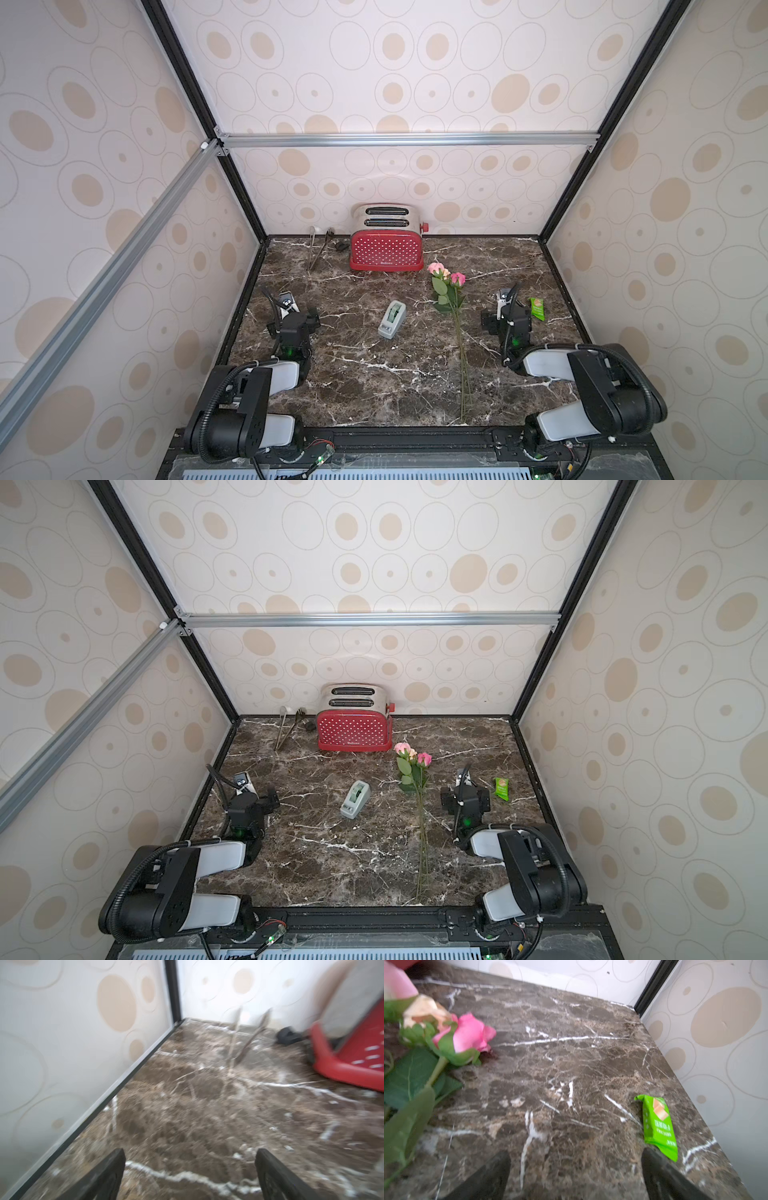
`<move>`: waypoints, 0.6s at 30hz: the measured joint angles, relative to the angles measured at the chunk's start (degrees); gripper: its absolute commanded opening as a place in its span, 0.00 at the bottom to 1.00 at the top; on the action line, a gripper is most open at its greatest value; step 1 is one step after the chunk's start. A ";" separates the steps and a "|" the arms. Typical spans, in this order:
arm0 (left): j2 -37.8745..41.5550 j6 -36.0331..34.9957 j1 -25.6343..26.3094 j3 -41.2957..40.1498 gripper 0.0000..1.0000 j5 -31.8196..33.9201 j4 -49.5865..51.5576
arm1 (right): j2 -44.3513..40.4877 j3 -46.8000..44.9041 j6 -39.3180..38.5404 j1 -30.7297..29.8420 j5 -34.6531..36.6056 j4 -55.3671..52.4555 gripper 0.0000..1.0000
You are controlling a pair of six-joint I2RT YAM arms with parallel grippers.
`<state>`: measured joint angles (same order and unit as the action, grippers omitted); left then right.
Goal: Wrap bouquets with tape
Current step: Reset both arms
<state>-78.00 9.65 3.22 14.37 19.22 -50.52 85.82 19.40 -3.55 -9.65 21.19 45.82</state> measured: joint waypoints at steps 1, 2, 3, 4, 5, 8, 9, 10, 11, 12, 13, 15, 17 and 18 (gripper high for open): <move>-0.28 -0.46 -0.22 0.04 0.98 -1.44 -1.40 | 1.03 -0.37 0.15 0.98 -1.07 1.92 0.99; -0.63 -0.90 -0.42 0.22 0.98 -3.02 -2.38 | 2.16 -0.48 0.44 2.03 -2.12 3.45 0.99; -1.20 -1.46 -0.59 0.59 0.98 -4.68 -2.97 | 2.71 -0.17 0.76 2.69 -2.56 3.45 0.99; -1.77 -1.81 -0.66 1.05 0.98 -5.97 -3.17 | 2.84 0.37 1.18 2.97 -2.86 2.75 1.00; -2.49 -2.12 -0.70 1.66 0.98 -7.08 -3.21 | 2.86 1.20 1.60 3.39 -3.67 2.01 0.99; -4.83 -4.04 -0.83 3.41 0.98 -9.70 -4.31 | 2.84 3.10 2.73 4.17 -4.74 2.21 1.00; -5.57 -4.46 -0.92 3.50 0.98 -10.23 -5.53 | 2.84 3.37 3.08 4.35 -4.81 2.21 1.00; -6.32 -4.68 -1.05 3.45 0.98 -10.51 -6.82 | 2.84 3.43 3.26 4.46 -4.90 2.19 1.00; -7.52 -4.96 -1.27 3.17 0.98 -11.02 -9.16 | 2.84 3.43 3.34 4.48 -4.92 2.12 1.00; -9.03 -5.35 -1.46 2.34 0.99 -11.89 -12.44 | 2.84 3.43 3.50 4.50 -4.94 1.97 1.00; -10.25 -5.68 -1.60 1.25 0.99 -12.55 -15.19 | 2.84 3.43 3.54 4.50 -4.96 1.92 1.00; -11.52 -6.12 -1.64 -0.83 0.98 -13.29 -17.25 | 2.84 3.43 3.72 4.50 -4.98 1.88 1.00; -12.13 -6.36 -1.64 -1.73 0.99 -13.92 -18.45 | 2.84 3.43 3.76 4.50 -5.01 1.79 1.00; -12.13 -6.47 -1.64 -1.73 0.99 -14.08 -18.86 | 2.84 3.43 3.76 4.50 -5.03 1.77 1.00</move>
<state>-90.13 3.18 1.58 12.64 5.15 -69.38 88.66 22.83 0.21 -5.15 16.16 47.59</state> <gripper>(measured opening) 0.986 0.996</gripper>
